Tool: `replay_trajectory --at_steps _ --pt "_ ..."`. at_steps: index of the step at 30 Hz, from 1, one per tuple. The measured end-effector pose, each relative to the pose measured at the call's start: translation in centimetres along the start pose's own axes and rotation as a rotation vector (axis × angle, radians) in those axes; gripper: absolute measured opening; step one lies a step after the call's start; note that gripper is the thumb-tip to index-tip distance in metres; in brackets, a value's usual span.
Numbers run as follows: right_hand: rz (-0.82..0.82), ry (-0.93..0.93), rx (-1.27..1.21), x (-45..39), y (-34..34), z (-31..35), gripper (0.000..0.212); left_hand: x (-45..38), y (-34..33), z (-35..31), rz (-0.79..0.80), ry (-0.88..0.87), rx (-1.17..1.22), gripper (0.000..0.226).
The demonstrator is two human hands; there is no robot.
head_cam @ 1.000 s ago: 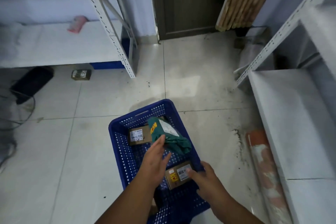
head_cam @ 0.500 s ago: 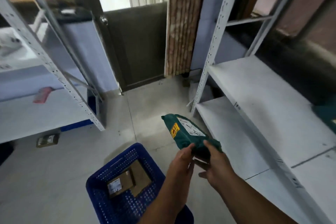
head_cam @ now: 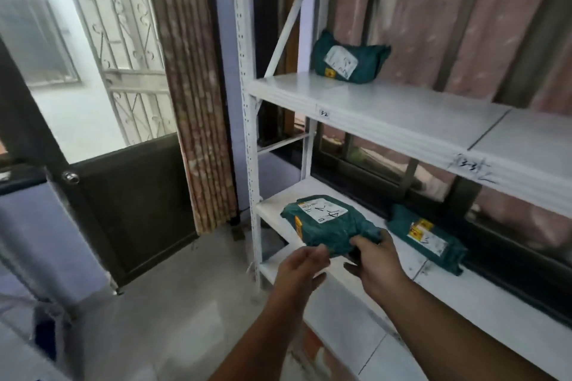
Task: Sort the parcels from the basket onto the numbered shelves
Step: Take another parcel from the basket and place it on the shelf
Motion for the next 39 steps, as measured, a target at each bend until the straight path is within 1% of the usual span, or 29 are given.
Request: replay_trajectory --at_steps 3,4,5,7,8,11,15,21,25,27,29,31,33,35,39 --pt "-0.016 0.047 -0.045 -0.3 2.3 3.9 0.036 -1.0 -2.4 -1.9 -0.067 0.004 -0.027 0.039" --pt "-0.02 0.064 -0.051 -0.3 3.0 5.0 0.036 -1.3 -2.9 -2.5 -0.085 0.017 -0.012 0.037" --pt "-0.017 0.083 -0.057 -0.3 3.7 6.3 0.036 -1.6 -3.6 -3.3 -0.08 0.03 0.019 0.04" --pt "0.006 0.113 -0.082 -0.4 4.9 8.4 0.039 -2.4 -4.8 -5.0 -0.04 0.059 0.12 0.054" --pt "0.02 0.128 -0.087 -0.2 5.6 9.5 0.041 -2.7 -5.3 -6.0 -0.017 0.067 0.183 0.057" --pt "0.079 0.159 -0.079 0.6 7.4 11.8 0.044 -3.6 -6.0 -8.6 0.02 0.05 0.296 0.053" --pt "0.121 0.194 -0.086 1.4 10.0 13.8 0.048 -3.9 -6.4 -10.0 0.012 0.031 0.374 0.061" --pt "0.207 0.221 -0.086 2.7 14.1 16.5 0.056 -1.3 -8.9 -10.3 0.06 -0.023 0.342 0.058" --pt "0.244 0.276 -0.043 3.2 16.8 18.3 0.061 0.6 -10.7 -11.2 0.02 -0.042 0.36 0.05" --pt "0.266 0.292 -0.034 3.4 18.1 19.5 0.059 1.5 -11.7 -12.0 0.007 -0.076 0.375 0.052" --pt "0.28 0.307 -0.044 3.5 19.3 20.7 0.056 2.5 -12.9 -13.1 0.026 -0.145 0.385 0.059" --pt "0.267 0.33 -0.061 3.8 20.7 22.2 0.053 3.7 -14.3 -13.7 0.053 -0.172 0.377 0.063" --pt "0.246 0.354 -0.066 4.1 22.3 23.7 0.05 5.0 -15.9 -14.0 0.079 -0.18 0.332 0.057" --pt "0.222 0.385 -0.068 4.2 23.8 25.1 0.048 6.2 -17.3 -14.3 0.084 -0.193 0.255 0.045" --pt "0.152 0.411 -0.082 4.0 27.4 27.2 0.051 8.7 -20.1 -14.6 0.089 -0.251 0.111 0.031"
Point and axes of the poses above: each hand's wrist, its own x-axis away from the middle knuckle, its own y-axis out of the back of the hand, z = x × y, the point moved 7 cm from there along -x, towards the middle knuckle, and after that the axes turned 14 degrees about -z, right-handed, at the moved point
